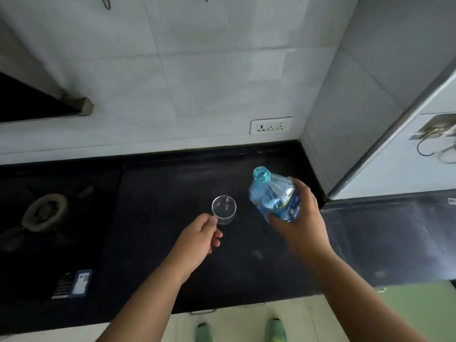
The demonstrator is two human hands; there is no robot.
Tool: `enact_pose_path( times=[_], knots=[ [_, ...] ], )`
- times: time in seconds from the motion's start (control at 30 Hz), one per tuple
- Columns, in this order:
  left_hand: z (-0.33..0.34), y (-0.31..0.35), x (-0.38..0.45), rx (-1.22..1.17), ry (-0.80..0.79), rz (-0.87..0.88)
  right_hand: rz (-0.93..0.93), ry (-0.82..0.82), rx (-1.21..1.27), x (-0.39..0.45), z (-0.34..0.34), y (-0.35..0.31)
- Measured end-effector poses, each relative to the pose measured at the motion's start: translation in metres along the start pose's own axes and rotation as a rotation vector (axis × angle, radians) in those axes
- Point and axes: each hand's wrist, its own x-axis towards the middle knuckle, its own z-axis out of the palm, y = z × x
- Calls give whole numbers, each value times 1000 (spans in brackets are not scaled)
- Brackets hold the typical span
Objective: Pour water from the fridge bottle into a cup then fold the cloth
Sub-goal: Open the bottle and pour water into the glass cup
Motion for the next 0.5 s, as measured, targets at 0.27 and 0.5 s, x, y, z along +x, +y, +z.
enact_pose_path(
  times=[0.27, 0.5],
  knots=[
    [-32, 95, -73, 110, 57, 240, -327, 105, -219, 13, -72, -73],
    [-35, 127, -120, 91, 148, 328, -523, 161, -342, 11, -96, -107]
  ],
)
